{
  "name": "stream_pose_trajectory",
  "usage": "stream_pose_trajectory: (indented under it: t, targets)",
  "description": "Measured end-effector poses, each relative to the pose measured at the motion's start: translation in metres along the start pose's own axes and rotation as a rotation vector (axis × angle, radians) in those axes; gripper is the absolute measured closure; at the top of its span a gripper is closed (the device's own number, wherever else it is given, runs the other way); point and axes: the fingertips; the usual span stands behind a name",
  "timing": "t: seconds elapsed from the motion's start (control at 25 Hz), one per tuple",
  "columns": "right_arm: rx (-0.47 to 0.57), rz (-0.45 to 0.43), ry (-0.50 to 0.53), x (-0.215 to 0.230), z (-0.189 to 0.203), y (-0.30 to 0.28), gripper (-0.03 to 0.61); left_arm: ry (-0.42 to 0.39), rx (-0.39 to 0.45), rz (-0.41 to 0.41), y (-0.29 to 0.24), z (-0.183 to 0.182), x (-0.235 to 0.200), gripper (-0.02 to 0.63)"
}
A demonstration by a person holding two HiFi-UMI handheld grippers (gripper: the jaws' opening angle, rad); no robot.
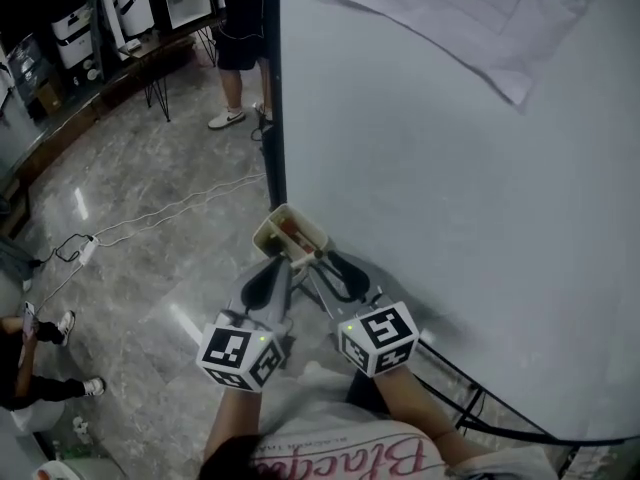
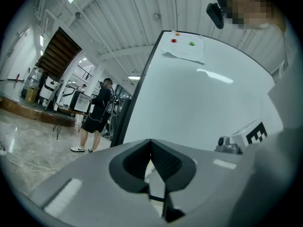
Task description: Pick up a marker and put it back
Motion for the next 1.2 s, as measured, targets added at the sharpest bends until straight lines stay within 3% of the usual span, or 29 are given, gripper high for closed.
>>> stream_pose_trajectory:
  t: [0.28,0.44,0.64,1.2]
  targets:
    - [-0.057,-0.023,-0.049,0.001,0.02,-0.024,0.447,0.017,-0.035,-0.017,-0.009,0.009,-0.017,0.615]
    - [-0.033,-0.014,-0.07,0.001,0.018,-0.027,0.503,0.027,-0.049,-0.008,-0.012,0.011,-0.024,0.614]
    - [-0.009,-0.04,-0.068,-0.003,0.011,-0.031,0.503,0.032,-0.059,0.006,-0.016,0.013,-0.028,0.614]
    - [0.185,-0.05,-0.018,-0.01,-0.072,-0.008,0.506,-0.028,0.034,0.058,-0.021,-0.029,-0.026,0.614]
Point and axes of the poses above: the fingertips, and each gripper's own axes: y backward along the fingers, x to its right, z out of its underside, and after that the axes turned 7 degrees about -y, right-handed
